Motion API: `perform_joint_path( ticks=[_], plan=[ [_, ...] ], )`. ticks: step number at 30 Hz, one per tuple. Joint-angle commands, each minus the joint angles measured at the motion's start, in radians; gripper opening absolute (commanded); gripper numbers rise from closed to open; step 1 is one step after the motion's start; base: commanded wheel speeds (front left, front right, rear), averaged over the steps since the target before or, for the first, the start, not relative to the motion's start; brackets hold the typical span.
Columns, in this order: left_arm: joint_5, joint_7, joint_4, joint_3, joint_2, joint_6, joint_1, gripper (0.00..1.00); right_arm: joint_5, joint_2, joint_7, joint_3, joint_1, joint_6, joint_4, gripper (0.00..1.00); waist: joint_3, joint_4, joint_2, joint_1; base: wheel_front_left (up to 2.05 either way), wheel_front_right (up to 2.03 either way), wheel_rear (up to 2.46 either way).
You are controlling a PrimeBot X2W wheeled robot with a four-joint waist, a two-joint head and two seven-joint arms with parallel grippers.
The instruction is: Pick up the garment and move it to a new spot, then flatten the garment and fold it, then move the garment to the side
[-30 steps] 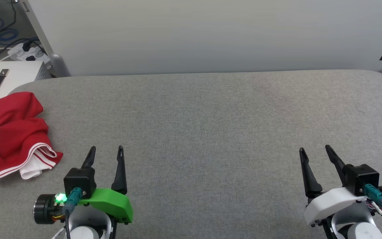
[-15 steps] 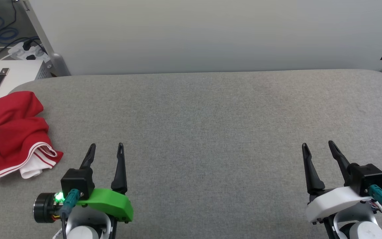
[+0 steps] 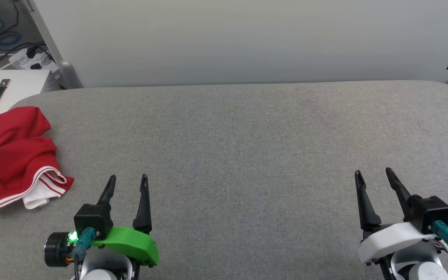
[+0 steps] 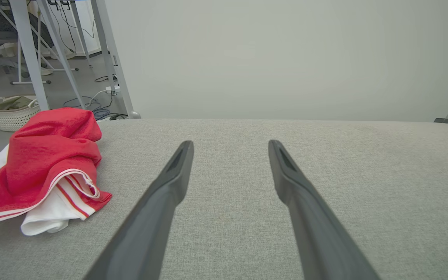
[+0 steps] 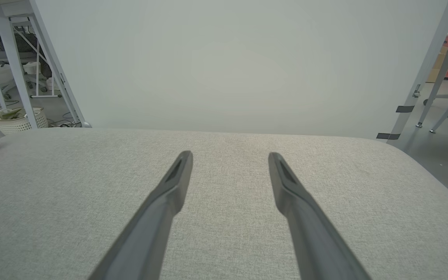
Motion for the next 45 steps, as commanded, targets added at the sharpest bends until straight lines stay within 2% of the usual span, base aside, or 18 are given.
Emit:
perform_joint_path(
  ticks=[1, 23, 33, 45],
  plan=[
    [-0.010, -0.011, 0.003, -0.003, -0.002, -0.009, 0.015, 1.00, 0.006, 0.001, -0.011, 0.001, 0.011, 0.000, 0.007, 1.00, -0.001, 0.000, 0.0000, 0.0000, 0.00, 0.00, 0.00],
    [-0.037, -0.057, 0.022, -0.023, -0.003, -0.024, 0.021, 1.00, 0.027, 0.002, -0.057, 0.005, 0.015, 0.000, 0.027, 1.00, 0.011, 0.012, 0.0000, 0.0000, 0.00, 0.00, 0.00],
    [-0.051, -0.080, 0.033, -0.023, -0.004, -0.031, 0.019, 1.00, 0.018, 0.002, -0.079, 0.023, 0.021, -0.001, 0.033, 1.00, 0.017, 0.106, 0.0000, 0.0000, 0.00, 0.00, 0.00],
    [-0.061, -0.105, 0.042, -0.023, -0.004, -0.042, 0.026, 1.00, 0.025, 0.002, -0.103, 0.064, 0.027, -0.001, 0.052, 1.00, 0.017, 0.276, 0.0000, 0.0000, 0.00, 0.00, 0.00]
  ],
)
